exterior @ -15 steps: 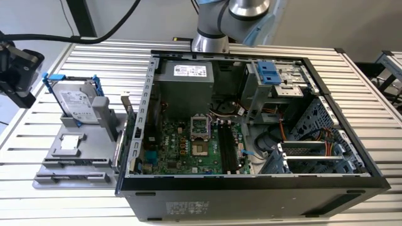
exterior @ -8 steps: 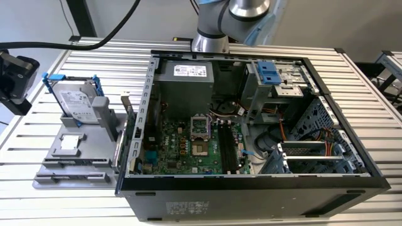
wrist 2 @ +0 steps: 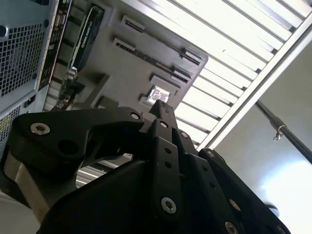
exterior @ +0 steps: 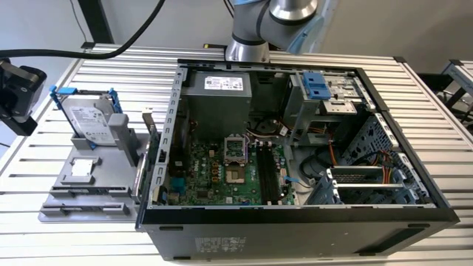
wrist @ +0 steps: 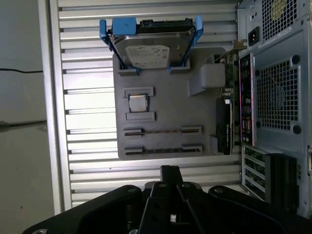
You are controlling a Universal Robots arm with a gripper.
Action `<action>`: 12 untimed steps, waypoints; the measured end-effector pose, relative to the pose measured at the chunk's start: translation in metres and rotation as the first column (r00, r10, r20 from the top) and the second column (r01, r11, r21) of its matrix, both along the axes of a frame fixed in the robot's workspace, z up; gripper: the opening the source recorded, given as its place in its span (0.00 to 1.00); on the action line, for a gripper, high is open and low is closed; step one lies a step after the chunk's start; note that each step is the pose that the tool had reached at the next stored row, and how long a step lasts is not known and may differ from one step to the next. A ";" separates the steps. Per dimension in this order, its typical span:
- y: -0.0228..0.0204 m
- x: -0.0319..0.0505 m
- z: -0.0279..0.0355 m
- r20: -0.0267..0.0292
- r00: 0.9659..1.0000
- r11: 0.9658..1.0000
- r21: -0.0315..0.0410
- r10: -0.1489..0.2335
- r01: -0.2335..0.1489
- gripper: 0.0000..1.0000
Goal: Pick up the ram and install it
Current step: 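Pick up the ram and move it above insertion slot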
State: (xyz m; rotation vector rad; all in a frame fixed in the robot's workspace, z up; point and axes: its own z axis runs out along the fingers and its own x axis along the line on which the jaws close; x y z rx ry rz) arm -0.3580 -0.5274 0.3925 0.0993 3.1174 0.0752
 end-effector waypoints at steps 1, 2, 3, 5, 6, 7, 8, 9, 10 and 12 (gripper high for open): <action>0.0000 0.0000 0.0000 0.000 1.000 1.000 0.000 0.000 0.000 0.00; 0.0000 0.0000 0.0000 0.000 1.000 1.000 0.000 0.000 0.000 0.00; 0.0000 0.0000 0.0000 0.000 1.000 1.000 0.000 0.000 0.000 0.00; 0.0000 -0.0001 0.0000 0.000 1.000 1.000 0.000 0.000 0.000 0.00; -0.0001 -0.0002 0.0000 0.000 1.000 1.000 0.000 0.007 -0.007 0.00; 0.0000 -0.0002 0.0000 0.001 1.000 1.000 0.000 0.024 -0.024 0.00; 0.0000 -0.0003 0.0000 0.001 0.999 0.999 0.000 0.043 -0.043 0.00; 0.0000 -0.0002 -0.0001 0.001 0.998 0.998 0.000 0.061 -0.061 0.00; 0.0000 -0.0002 0.0000 0.001 0.997 0.997 0.000 0.078 -0.078 0.00; 0.0000 -0.0002 0.0000 0.001 0.993 0.993 0.000 0.116 -0.116 0.00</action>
